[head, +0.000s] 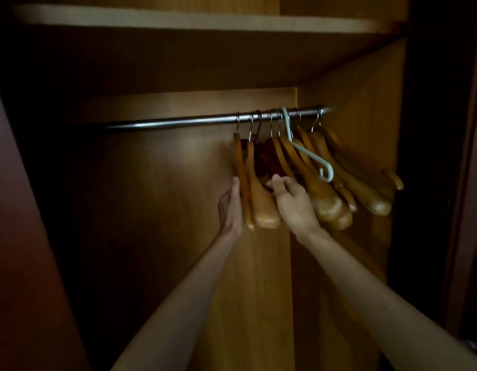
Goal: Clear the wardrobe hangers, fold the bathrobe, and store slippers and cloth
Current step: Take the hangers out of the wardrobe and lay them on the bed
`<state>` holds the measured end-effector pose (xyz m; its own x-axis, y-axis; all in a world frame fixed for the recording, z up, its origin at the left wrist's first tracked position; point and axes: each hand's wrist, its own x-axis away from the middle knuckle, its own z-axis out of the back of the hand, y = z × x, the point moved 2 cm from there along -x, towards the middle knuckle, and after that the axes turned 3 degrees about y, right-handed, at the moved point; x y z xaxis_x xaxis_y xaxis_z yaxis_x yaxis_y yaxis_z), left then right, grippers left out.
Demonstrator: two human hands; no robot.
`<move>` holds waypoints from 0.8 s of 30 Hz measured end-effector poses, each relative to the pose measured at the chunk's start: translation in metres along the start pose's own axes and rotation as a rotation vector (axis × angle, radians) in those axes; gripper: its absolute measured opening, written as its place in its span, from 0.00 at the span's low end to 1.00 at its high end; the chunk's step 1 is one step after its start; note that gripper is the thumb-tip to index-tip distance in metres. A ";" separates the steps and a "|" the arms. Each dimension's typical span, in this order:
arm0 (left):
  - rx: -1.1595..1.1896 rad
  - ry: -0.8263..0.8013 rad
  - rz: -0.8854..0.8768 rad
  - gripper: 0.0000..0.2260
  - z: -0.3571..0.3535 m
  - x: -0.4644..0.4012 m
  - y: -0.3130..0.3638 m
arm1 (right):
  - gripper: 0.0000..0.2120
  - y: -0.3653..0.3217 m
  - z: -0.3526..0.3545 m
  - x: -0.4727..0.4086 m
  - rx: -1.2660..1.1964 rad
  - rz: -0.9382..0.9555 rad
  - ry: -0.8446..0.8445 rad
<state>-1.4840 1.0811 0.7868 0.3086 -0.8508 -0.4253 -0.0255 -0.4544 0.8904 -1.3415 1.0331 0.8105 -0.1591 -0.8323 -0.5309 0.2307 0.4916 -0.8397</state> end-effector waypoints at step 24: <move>-0.763 -1.058 1.060 0.08 0.048 0.453 -0.340 | 0.12 0.329 0.131 0.502 0.421 -1.201 -0.282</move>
<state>-1.3810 0.8374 0.2833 -0.2800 -0.6111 0.7404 0.7442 0.3490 0.5695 -1.2200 0.7430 0.2824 -0.2808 -0.7431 0.6075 0.3755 -0.6675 -0.6430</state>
